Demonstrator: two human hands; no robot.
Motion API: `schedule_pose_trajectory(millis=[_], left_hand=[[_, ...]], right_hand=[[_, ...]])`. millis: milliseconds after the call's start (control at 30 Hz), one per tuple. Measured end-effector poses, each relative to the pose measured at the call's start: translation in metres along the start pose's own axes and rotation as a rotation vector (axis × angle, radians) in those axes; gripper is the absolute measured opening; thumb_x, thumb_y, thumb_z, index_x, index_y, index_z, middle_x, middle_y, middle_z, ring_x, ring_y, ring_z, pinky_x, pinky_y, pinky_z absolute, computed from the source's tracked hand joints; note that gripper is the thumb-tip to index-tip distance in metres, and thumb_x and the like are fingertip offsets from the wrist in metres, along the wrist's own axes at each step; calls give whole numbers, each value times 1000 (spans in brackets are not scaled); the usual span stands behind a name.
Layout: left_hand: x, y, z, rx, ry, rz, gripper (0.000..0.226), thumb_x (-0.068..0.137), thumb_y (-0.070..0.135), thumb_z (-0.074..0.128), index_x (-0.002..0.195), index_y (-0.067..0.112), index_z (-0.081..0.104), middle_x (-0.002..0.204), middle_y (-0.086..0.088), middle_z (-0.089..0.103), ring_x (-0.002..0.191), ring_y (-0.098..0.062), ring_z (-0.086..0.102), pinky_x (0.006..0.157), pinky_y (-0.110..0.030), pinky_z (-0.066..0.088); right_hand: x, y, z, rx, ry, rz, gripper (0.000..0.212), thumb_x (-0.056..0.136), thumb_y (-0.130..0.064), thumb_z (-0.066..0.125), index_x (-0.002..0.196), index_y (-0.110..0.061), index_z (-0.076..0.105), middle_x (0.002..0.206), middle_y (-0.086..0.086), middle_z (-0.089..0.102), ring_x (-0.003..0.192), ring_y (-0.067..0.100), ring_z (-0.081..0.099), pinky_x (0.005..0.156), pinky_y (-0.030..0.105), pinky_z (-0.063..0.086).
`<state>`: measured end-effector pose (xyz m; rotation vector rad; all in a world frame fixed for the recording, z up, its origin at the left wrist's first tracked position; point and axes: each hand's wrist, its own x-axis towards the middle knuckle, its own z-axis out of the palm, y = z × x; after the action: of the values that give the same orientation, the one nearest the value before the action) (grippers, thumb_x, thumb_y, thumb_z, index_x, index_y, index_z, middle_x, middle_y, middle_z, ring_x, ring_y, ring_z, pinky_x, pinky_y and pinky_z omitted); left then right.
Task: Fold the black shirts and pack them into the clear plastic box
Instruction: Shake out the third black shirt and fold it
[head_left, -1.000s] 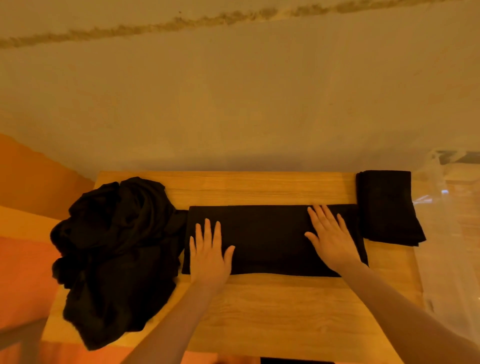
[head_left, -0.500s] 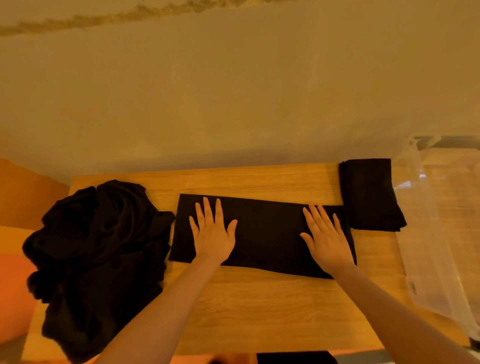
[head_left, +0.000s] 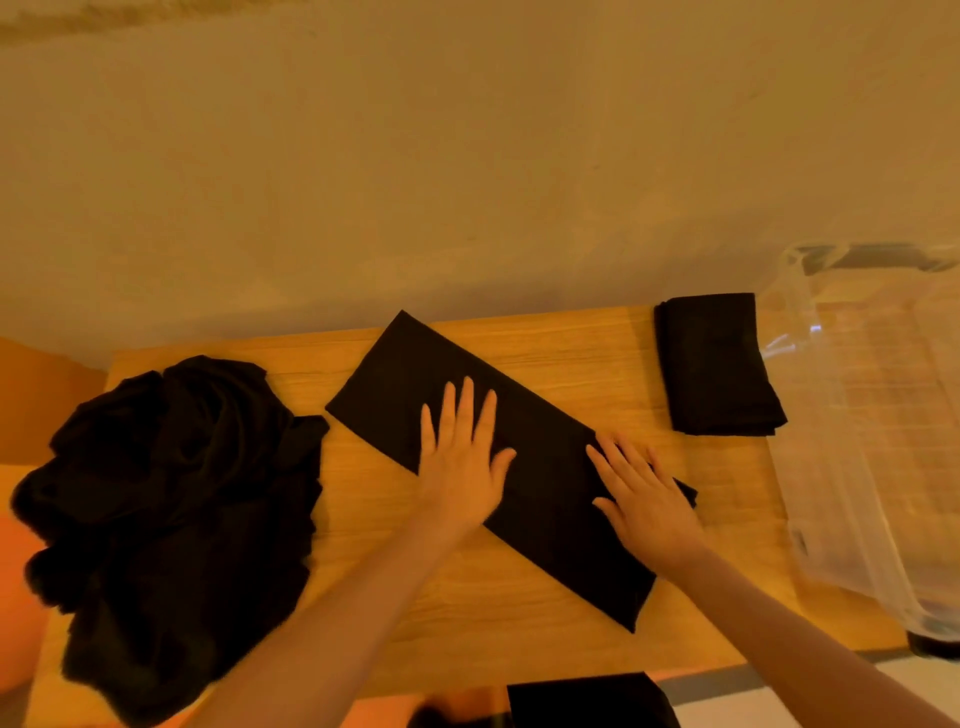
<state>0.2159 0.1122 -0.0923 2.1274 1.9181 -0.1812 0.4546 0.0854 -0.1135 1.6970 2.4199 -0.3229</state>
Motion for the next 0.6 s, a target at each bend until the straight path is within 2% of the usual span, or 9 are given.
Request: schedule_pose_trajectory(millis=[100,133,233,300,367,433,500,533,600], left_hand=[[-22,6,19,34,-28,-82,63,92,54,15,146,22,14,153,-12,6,141,-33,5,109,-52,4],[-23,2,22,62,-22,-69,63,91,55,14,146,24,12,154,-11,7,141,-33,4,109,-52,4],[-15,-13,21,87,-88,83,62,88,58,5,140,31,-15,152,-3,-18,136,-24,-24,110,-46,-11],[-4,-26,10,139,-108,195,63,88,59,8,138,32,-18,154,-2,-18,134,-21,-27,111,-45,-13],[3,-40,2,208,-162,267,66,91,60,17,137,31,-20,153,-1,-21,133,-20,-29,110,-44,-14],[-3,-41,-9,248,-175,296,71,93,58,26,137,28,-21,149,-1,-27,133,-21,-30,109,-44,-16],[-22,-28,-8,214,-66,320,75,92,53,37,142,23,-11,148,-3,-22,137,-22,-22,111,-45,-12],[-36,-17,-4,201,6,327,77,89,52,45,145,20,3,151,-6,-10,140,-24,-10,112,-46,-4],[-74,9,18,151,12,303,74,81,54,55,141,15,36,150,-9,25,139,-25,21,109,-50,18]], right_hand=[[-14,12,5,-6,-27,-3,56,98,-47,2,143,-18,17,149,5,31,144,11,-5,113,33,5],[-22,8,7,16,-22,29,56,98,-47,2,143,-17,18,149,6,32,144,13,-1,113,33,5],[-47,-24,16,111,12,135,61,97,-49,3,143,-13,21,148,8,30,141,18,12,112,33,4],[-60,-46,26,161,43,114,62,97,-50,5,147,-14,13,151,6,21,143,19,3,113,33,5],[-69,-56,30,131,61,6,62,97,-49,4,149,-16,5,152,1,17,144,17,-3,113,35,5],[-69,-52,26,76,87,-92,59,98,-47,3,148,-17,12,151,-1,20,144,16,-2,113,37,6],[-66,-42,21,56,94,-144,55,99,-45,5,143,-17,21,150,-1,24,144,16,1,113,37,6],[-64,-36,21,48,78,-174,54,99,-44,5,142,-17,23,149,0,26,144,15,0,113,36,7],[-65,-25,25,32,22,-236,53,99,-43,5,142,-17,22,147,1,30,144,14,-2,112,36,10]])
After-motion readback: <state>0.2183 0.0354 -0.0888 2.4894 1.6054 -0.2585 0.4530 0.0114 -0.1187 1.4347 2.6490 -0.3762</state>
